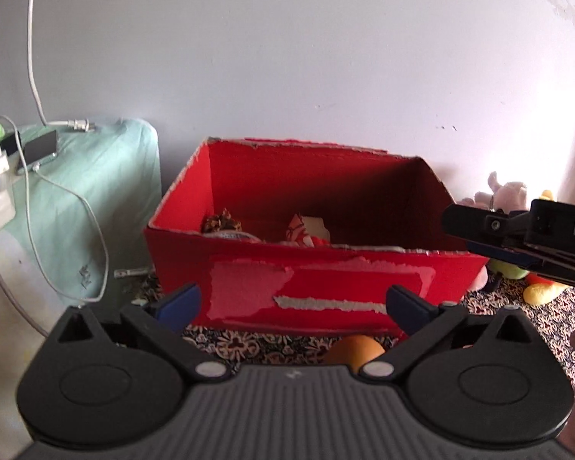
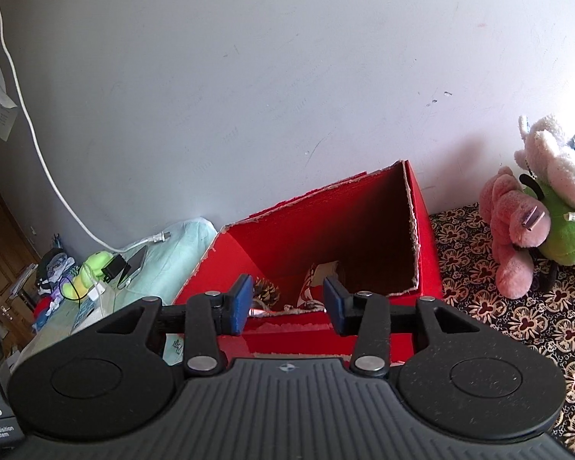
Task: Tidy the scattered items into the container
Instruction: 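Move the right gripper down to the brown gourd beside the box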
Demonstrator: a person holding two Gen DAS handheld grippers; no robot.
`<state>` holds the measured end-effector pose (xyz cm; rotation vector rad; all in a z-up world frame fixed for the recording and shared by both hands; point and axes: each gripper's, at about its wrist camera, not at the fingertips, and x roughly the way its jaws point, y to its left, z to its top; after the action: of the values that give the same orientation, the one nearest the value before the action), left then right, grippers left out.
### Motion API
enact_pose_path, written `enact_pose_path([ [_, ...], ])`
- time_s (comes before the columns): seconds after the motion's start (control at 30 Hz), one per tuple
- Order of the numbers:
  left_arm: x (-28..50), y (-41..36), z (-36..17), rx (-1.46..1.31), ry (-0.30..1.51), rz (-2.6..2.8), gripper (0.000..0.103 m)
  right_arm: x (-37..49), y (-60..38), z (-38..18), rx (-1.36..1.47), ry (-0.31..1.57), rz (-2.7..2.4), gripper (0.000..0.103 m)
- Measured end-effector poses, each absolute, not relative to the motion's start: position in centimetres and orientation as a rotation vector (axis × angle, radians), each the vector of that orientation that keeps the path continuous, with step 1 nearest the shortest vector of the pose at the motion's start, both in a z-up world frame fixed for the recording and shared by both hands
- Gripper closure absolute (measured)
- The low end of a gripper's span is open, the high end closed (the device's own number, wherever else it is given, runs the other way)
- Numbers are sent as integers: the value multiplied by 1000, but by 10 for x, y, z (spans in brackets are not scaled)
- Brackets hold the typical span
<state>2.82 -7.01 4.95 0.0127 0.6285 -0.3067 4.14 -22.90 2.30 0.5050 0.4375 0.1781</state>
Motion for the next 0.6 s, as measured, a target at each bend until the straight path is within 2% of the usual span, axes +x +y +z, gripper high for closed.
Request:
enact_pose_path([
  [0.2, 22, -82, 5, 63, 745, -363, 1, 42, -213, -6, 397, 577, 222, 59],
  [0.37, 20, -85, -7, 33, 800, -430, 2, 47, -196, -28, 351, 699, 243, 59],
  [0.43, 20, -85, -10, 44, 804, -423, 9, 49, -190, -31, 334, 722, 259, 59],
  [0.5, 22, -85, -15, 44, 832, -435, 30, 51, -184, -33, 304, 738, 259, 58],
  [0.53, 24, -84, -18, 39, 854, -442, 34, 52, -182, -34, 292, 748, 256, 55],
  [0.6, 26, -80, -22, 10, 871, -454, 36, 54, -178, -37, 278, 769, 254, 55],
])
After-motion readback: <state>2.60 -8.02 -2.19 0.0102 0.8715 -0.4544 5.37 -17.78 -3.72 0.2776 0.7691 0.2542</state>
